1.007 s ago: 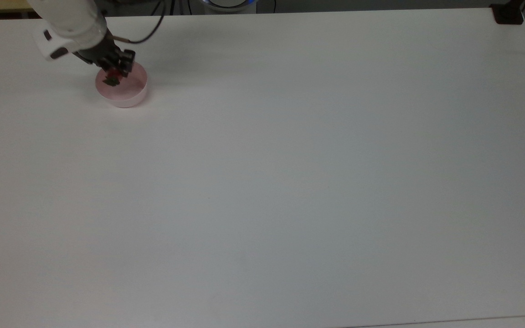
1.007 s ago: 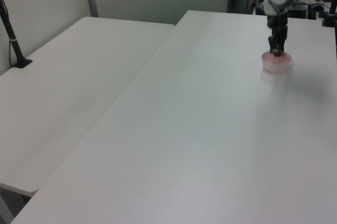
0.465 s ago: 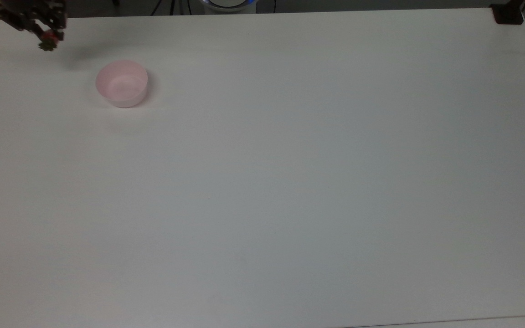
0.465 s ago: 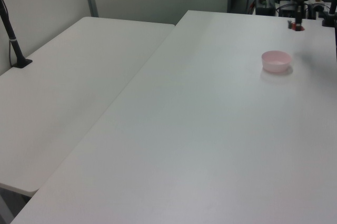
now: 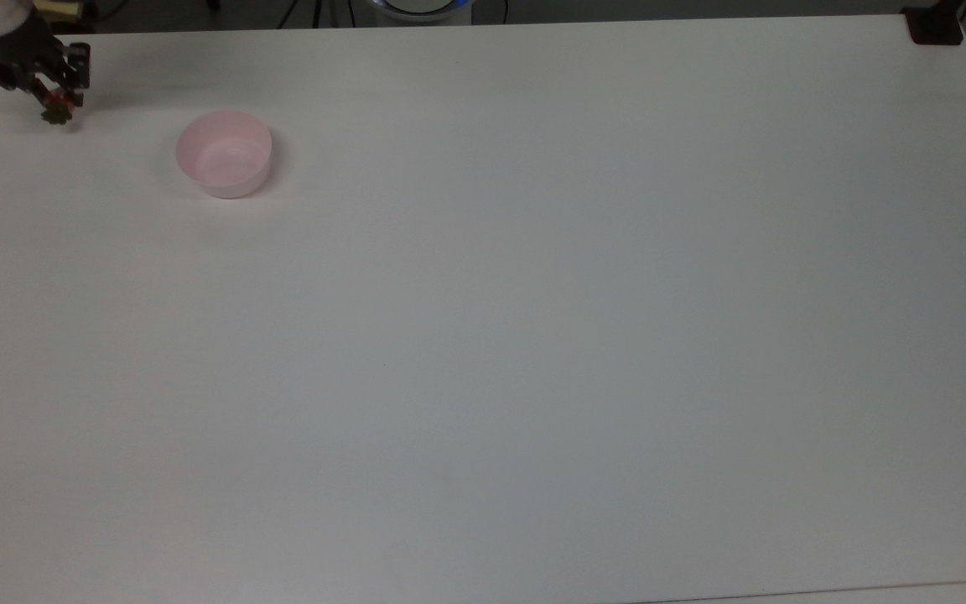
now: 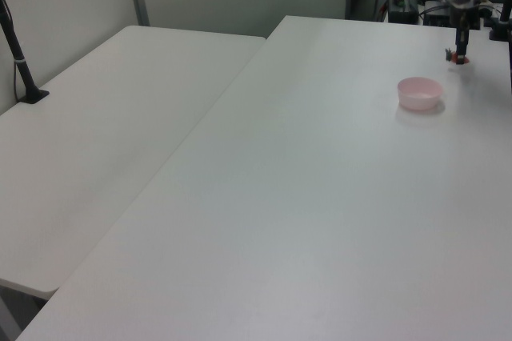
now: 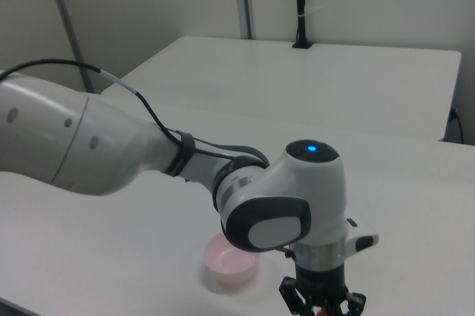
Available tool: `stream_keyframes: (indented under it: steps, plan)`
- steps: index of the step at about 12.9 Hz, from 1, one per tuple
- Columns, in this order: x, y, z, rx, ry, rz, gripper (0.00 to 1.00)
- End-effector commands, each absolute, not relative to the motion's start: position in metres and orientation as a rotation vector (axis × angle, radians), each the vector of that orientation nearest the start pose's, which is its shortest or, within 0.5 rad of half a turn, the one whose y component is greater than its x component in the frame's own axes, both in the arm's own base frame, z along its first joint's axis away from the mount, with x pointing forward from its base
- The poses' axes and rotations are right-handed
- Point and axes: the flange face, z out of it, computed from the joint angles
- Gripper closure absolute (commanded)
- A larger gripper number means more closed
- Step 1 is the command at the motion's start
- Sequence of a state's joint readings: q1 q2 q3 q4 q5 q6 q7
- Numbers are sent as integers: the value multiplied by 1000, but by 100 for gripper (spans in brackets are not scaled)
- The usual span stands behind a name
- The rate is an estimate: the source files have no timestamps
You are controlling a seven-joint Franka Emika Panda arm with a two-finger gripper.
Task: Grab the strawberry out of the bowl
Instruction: 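Lower the strawberry onto the table and open the gripper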
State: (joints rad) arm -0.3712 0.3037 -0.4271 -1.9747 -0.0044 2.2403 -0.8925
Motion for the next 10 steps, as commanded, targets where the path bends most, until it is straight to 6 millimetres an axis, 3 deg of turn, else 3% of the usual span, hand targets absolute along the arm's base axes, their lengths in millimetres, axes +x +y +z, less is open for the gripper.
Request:
stream_keyframes:
  steps: [1,2,4,5,6,7,10]
  plan:
    - [428,-420,320,-3215,-180,133,48]
    - [429,-419,323,-3215,-173,128,1]
    - [428,-415,341,-3201,-92,108,0]
    - [432,-402,364,-3183,-63,91,0]
    - [441,-385,404,-3160,-35,63,0]
    - [441,-374,429,-3133,47,57,0]
    - [467,-290,539,-3040,435,-33,0]
